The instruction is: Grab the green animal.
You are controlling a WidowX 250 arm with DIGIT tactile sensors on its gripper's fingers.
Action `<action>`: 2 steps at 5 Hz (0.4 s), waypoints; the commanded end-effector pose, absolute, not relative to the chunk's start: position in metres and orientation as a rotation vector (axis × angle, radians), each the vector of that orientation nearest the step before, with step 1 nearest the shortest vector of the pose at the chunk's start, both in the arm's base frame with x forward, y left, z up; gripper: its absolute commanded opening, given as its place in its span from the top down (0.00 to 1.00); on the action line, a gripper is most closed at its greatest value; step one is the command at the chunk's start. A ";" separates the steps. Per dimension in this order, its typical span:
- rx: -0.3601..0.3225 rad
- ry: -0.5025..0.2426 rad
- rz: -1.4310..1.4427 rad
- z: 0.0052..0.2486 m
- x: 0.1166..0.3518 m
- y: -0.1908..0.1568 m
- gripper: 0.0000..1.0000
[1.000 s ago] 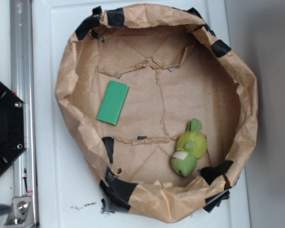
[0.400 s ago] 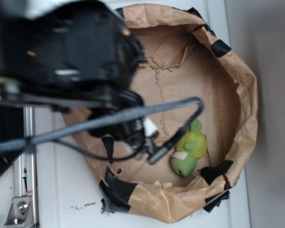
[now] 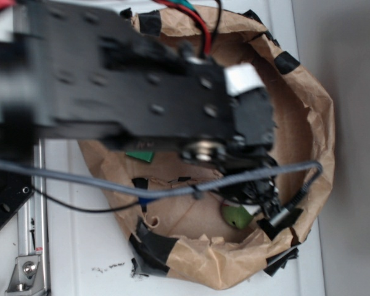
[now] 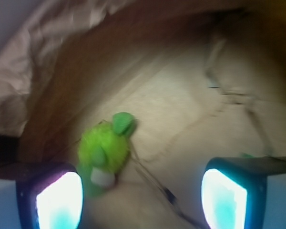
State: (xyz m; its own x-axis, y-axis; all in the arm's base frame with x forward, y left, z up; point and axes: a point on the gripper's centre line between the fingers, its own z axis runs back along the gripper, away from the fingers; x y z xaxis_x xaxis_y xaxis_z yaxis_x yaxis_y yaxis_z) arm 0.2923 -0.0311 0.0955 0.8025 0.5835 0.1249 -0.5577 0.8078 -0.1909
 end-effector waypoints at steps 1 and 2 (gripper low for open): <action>-0.258 -0.149 0.378 0.071 0.337 -0.089 0.00; -0.230 -0.167 0.363 0.074 0.322 -0.095 1.00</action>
